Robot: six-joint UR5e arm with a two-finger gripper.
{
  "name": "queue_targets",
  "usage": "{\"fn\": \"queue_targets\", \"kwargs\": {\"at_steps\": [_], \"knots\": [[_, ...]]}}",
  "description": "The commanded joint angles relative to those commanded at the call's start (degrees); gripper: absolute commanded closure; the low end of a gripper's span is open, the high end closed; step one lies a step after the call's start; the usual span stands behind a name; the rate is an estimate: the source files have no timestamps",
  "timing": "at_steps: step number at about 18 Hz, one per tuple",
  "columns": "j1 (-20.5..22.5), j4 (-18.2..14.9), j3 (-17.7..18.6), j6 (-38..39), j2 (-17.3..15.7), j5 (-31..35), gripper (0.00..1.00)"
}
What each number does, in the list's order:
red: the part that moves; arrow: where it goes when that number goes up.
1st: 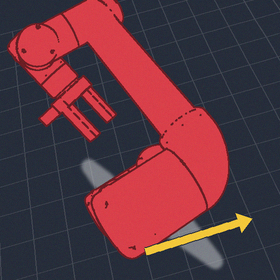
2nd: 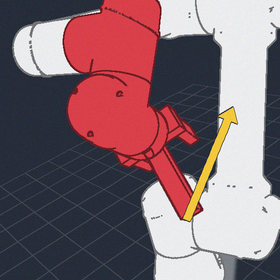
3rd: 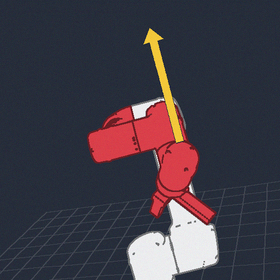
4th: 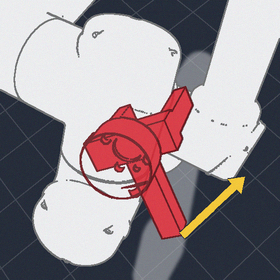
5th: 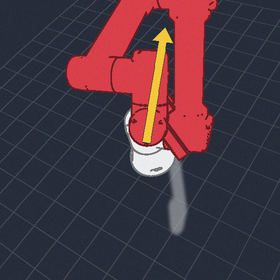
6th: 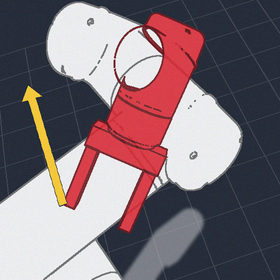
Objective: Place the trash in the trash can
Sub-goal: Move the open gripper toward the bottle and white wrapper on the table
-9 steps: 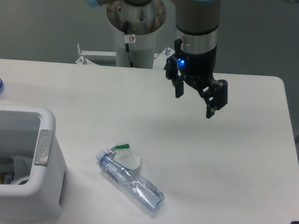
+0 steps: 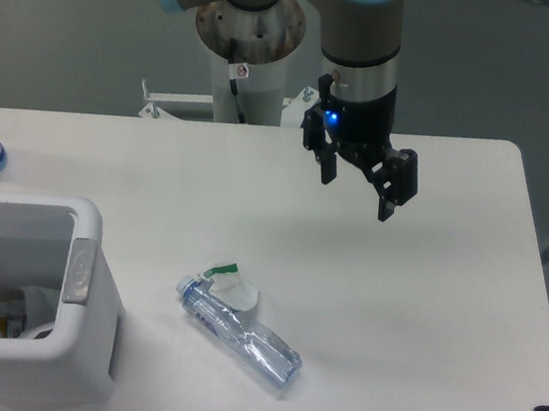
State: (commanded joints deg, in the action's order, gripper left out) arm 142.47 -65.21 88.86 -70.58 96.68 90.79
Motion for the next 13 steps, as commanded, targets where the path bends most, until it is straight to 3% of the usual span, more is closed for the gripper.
{"fn": "queue_targets", "kwargs": {"at_steps": [6, 10, 13], "knots": [[-0.35, 0.18, 2.11, 4.47, 0.70, -0.09, 0.00], [-3.07, 0.44, 3.51, 10.44, 2.46, -0.09, 0.00], [-5.62, 3.77, 4.39, 14.23, 4.65, 0.00, 0.00]]}}
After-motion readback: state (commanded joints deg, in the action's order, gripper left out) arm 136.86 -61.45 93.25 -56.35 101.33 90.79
